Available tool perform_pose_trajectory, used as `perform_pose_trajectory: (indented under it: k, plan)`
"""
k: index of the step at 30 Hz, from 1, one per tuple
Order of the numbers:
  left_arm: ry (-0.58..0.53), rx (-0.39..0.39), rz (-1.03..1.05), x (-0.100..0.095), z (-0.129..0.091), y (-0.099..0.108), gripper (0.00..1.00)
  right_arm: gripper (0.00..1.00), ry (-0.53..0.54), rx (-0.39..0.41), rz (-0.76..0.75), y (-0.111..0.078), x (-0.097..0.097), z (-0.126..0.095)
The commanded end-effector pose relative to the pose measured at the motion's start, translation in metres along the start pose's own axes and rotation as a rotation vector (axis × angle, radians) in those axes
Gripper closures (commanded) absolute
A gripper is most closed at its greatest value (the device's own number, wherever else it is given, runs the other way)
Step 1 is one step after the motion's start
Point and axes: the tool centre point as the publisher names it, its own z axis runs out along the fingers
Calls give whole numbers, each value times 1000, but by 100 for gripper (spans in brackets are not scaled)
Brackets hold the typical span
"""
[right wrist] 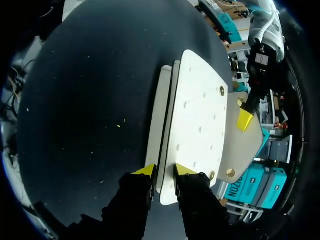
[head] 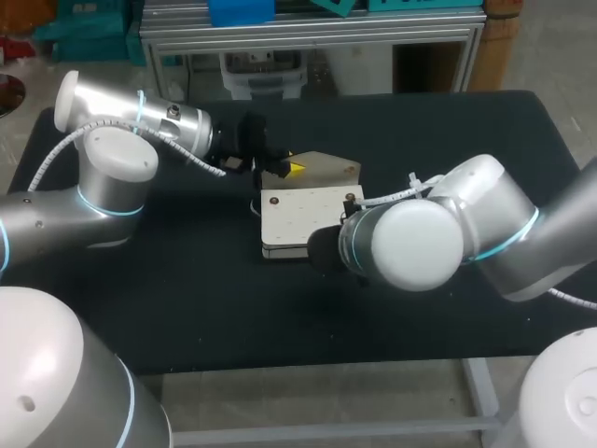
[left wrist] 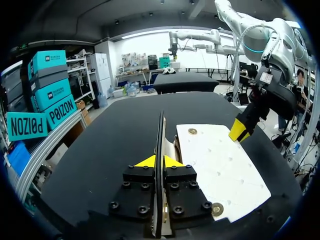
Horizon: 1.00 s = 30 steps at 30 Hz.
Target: Pick up the bag, open it, inspect its contents, close it, and place it on the opposite side
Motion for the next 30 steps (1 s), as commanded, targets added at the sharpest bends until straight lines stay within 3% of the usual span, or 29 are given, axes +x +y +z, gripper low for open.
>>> perform_pose_trajectory:
  k: [1,10,12,14,30]
  plan:
    - [11,6,1,-1,2,3,100,76,-265,-6,4,-2,2,6]
    - [30,-2,-2,1,6,5,100,78,-281,8,23,-7,-2,15]
    - [33,-2,-4,1,7,5,100,85,-284,10,33,-8,-2,16]
    - [37,-2,-4,1,7,5,100,100,-286,13,36,-9,-2,18]
    - [1,19,117,15,6,14,100,100,-278,11,48,-10,-3,22]
